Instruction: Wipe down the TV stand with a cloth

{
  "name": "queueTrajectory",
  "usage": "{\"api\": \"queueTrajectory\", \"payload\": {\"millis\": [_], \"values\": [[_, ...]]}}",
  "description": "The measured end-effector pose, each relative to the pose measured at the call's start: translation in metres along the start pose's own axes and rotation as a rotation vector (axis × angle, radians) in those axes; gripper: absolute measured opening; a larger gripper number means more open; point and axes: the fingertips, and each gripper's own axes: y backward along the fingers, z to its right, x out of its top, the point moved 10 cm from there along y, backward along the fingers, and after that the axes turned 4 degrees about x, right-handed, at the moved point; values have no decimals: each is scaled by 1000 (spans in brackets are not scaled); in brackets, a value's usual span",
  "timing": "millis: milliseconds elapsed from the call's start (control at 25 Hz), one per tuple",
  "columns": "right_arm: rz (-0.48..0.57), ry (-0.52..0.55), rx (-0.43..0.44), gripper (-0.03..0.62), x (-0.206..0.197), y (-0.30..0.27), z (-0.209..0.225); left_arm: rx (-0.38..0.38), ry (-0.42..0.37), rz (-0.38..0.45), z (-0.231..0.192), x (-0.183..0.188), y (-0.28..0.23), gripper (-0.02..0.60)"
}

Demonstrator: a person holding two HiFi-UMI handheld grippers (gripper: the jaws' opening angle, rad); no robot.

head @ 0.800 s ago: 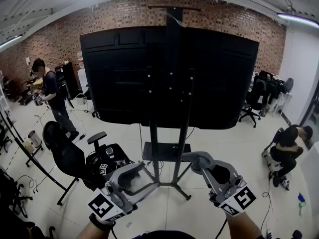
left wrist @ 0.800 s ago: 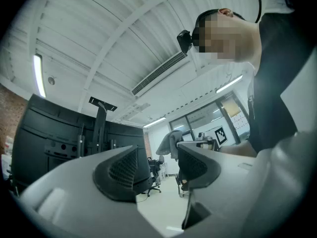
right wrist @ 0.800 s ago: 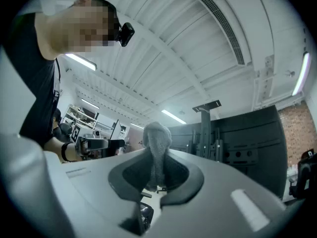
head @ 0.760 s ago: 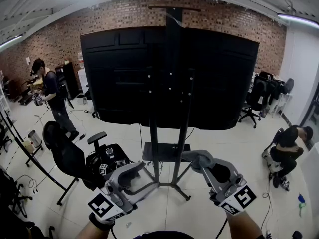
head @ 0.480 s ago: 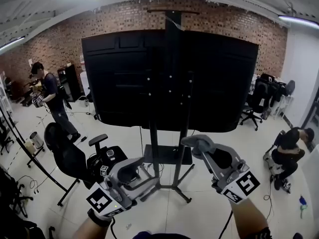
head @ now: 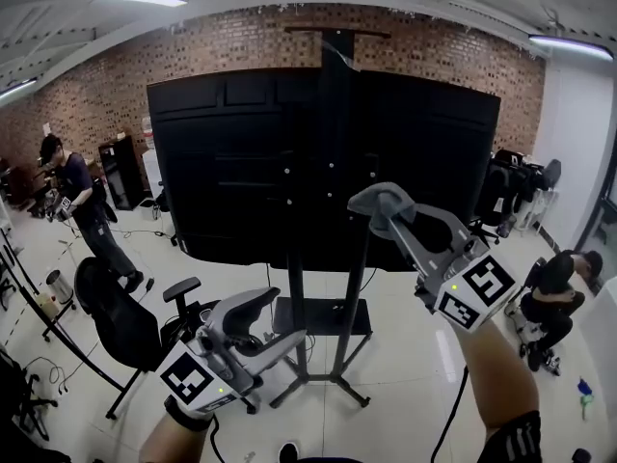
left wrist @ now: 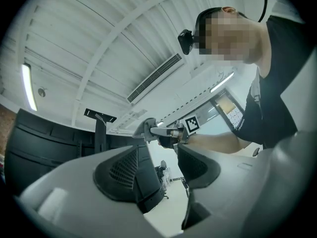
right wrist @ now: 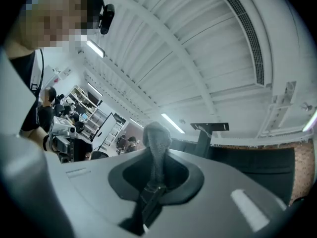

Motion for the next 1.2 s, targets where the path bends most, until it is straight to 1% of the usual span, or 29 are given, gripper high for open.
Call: {"api": "queueTrajectory", "payload": {"millis": [200, 400, 520, 720, 920, 1080, 1200], "values": [[-22, 78, -64, 35, 12, -63, 40, -53, -34, 23, -55, -8, -12, 272], [-72, 157, -161, 35, 21, -126, 86, -93, -58, 43, -111, -7, -28, 272], [-104, 203, -222, 35, 31, -159, 114, -119, -70, 69, -134, -4, -43, 272], [-146, 275, -294, 35, 47, -208, 159, -133, -52, 95, -155, -11, -66, 272], [-189, 369, -332, 35, 62, -253, 198, -108, -31, 96, -172, -23, -88, 272], [-212, 421, -348, 35, 72, -280, 219, -110, -65, 105, -183, -25, -109, 272], [-226, 436, -355, 35, 73, -290, 230, -111, -67, 113, -181, -25, -117, 272]]}}
